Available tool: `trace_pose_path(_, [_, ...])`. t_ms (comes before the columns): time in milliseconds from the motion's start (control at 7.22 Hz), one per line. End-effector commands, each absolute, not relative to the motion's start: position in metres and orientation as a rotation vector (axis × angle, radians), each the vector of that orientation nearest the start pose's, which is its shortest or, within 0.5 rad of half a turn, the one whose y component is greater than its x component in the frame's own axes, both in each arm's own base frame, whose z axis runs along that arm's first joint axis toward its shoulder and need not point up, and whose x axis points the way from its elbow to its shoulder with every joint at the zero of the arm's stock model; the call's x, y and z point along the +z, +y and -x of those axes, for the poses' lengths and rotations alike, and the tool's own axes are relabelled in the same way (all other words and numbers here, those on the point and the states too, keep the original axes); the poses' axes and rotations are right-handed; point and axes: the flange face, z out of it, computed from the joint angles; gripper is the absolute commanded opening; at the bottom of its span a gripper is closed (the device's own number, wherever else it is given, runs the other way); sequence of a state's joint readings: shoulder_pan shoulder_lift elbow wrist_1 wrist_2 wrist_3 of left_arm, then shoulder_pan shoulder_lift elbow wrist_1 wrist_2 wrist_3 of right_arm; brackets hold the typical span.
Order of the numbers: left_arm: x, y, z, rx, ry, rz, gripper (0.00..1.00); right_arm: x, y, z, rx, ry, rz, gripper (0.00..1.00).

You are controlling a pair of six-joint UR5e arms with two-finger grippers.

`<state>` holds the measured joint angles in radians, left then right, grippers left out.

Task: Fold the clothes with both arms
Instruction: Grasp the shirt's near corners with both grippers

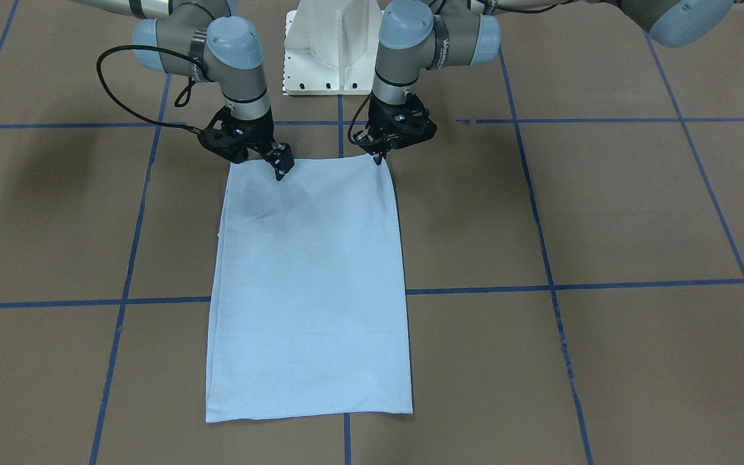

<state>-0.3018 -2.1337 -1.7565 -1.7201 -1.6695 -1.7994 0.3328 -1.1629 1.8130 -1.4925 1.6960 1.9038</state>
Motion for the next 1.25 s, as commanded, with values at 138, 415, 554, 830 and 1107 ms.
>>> trace_pose_path(138, [0.2377, -0.3126, -0.5875, -0.450, 0.911, 0.059, 0.00, 0.3284, -0.3172, 0.5449, 0.592, -0.730, 0.122, 1.00])
trace_pose_path(415, [0.2394, -0.3131, -0.5887, -0.446, 0.908, 0.055, 0.00, 0.3271, -0.3171, 0.5418, 0.594, -0.734, 0.122, 1.00])
trace_pose_path(554, [0.2394, -0.3131, -0.5887, -0.435, 0.908, 0.050, 0.00, 0.3299, -0.3167, 0.5411, 0.594, -0.730, 0.123, 1.00])
trace_pose_path(830, [0.2374, -0.3132, -0.5889, -0.435, 0.911, 0.050, 0.00, 0.3299, -0.3151, 0.5420, 0.591, -0.729, 0.124, 1.00])
trace_pose_path(1107, [0.2366, -0.3123, -0.5895, -0.433, 0.911, 0.050, 0.00, 0.3290, -0.3150, 0.5423, 0.589, -0.731, 0.125, 0.48])
